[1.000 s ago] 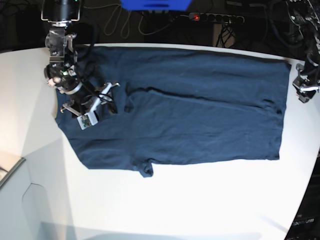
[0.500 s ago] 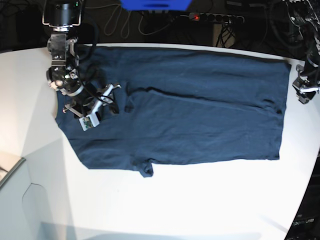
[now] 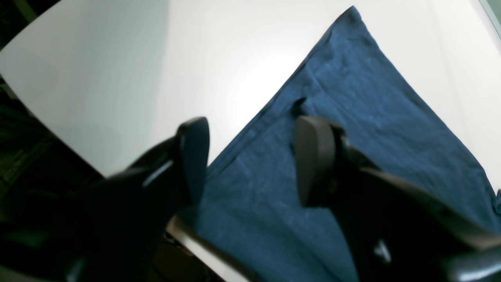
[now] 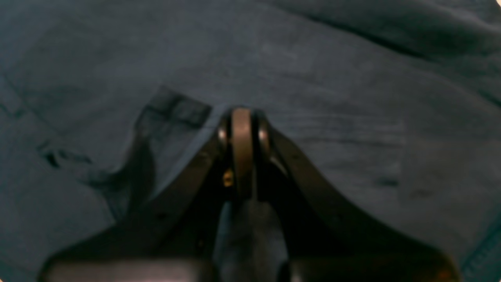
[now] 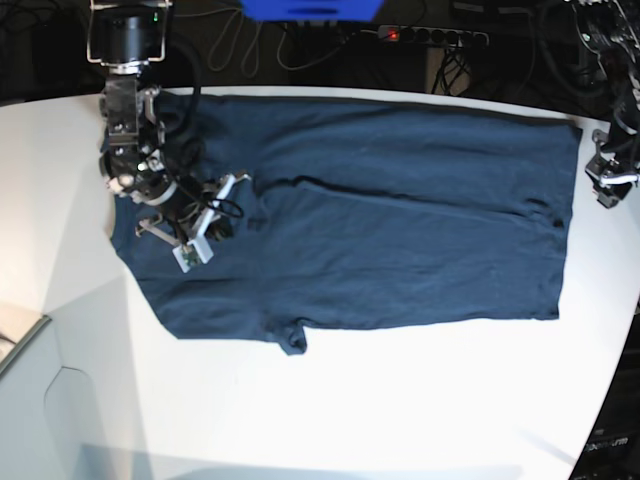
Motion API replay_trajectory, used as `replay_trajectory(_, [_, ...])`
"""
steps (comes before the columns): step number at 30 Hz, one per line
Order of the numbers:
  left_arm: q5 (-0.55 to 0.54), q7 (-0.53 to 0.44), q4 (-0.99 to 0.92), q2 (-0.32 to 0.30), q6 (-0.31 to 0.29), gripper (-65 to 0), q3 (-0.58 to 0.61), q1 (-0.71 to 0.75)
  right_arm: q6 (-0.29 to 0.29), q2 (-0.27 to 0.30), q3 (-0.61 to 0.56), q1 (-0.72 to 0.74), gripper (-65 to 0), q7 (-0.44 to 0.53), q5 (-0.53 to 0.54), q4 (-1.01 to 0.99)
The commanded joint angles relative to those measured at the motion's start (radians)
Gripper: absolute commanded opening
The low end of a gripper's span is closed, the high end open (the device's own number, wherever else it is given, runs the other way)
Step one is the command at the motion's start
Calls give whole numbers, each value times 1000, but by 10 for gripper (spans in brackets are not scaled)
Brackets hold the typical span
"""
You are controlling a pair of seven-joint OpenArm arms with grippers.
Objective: Layout the t-shirt on the table in an organized manner, then fold the t-shirt properly
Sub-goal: 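Grasp the shirt fabric near the sleeve with the right gripper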
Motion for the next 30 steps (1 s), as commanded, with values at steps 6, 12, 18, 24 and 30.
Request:
replay_trajectory(6, [-6, -20, 16, -19, -3, -309, -6, -3, 8, 5, 3, 9, -650, 15, 14, 108])
replay_trajectory(12, [-6, -20, 16, -19, -3, -309, -6, -3, 8, 5, 2, 9, -650, 13, 14, 194])
replay_trajectory(18, [-6, -20, 16, -19, -3, -309, -6, -3, 8, 4, -1, 4, -650, 18, 15, 247])
replay_trajectory(24, [-6, -20, 16, -19, -3, -309, -8, -3, 10, -1, -3, 12, -650, 19, 15, 250])
replay_trajectory(30, [-6, -20, 16, -19, -3, -309, -8, -3, 10, 4, -4, 57, -644, 16, 15, 122])
